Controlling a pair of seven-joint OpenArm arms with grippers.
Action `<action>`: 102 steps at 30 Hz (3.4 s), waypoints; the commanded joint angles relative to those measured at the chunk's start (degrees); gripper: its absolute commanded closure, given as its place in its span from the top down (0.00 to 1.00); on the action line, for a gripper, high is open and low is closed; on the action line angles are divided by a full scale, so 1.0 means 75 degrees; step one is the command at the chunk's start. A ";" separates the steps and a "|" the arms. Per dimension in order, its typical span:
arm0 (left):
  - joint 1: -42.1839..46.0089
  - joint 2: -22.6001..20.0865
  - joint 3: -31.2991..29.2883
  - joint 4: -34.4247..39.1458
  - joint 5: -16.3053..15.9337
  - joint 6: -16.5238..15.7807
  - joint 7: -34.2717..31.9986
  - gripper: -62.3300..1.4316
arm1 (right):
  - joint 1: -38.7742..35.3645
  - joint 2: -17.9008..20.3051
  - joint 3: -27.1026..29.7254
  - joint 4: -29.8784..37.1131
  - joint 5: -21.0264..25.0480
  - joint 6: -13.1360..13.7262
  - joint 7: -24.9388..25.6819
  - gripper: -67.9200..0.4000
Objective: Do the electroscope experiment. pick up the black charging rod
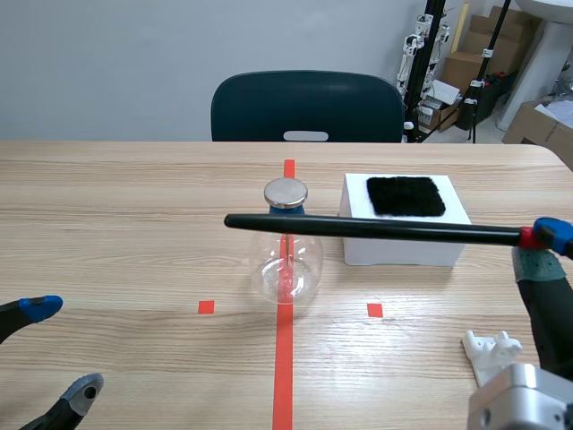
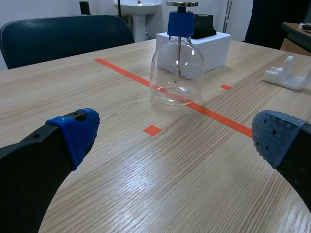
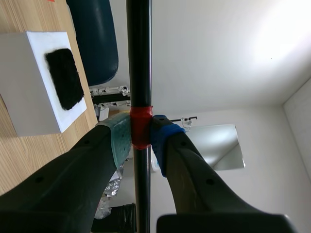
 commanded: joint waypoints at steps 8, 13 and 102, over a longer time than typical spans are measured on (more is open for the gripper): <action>-0.0020 -0.0090 -0.0076 0.0082 -0.0082 0.0012 -0.0114 1.00 | 0.0067 0.0096 0.0012 0.0079 -0.0012 -0.0489 -0.0015 0.01; -0.0020 -0.0090 -0.0076 0.0082 -0.0082 0.0012 -0.0114 1.00 | 0.0067 0.0096 0.0012 0.0079 -0.0012 -0.0489 -0.0015 0.01; -0.0020 -0.0090 -0.0076 0.0082 -0.0082 0.0012 -0.0114 1.00 | 0.0070 0.0096 0.0012 0.0079 -0.0006 -0.0489 -0.0125 0.10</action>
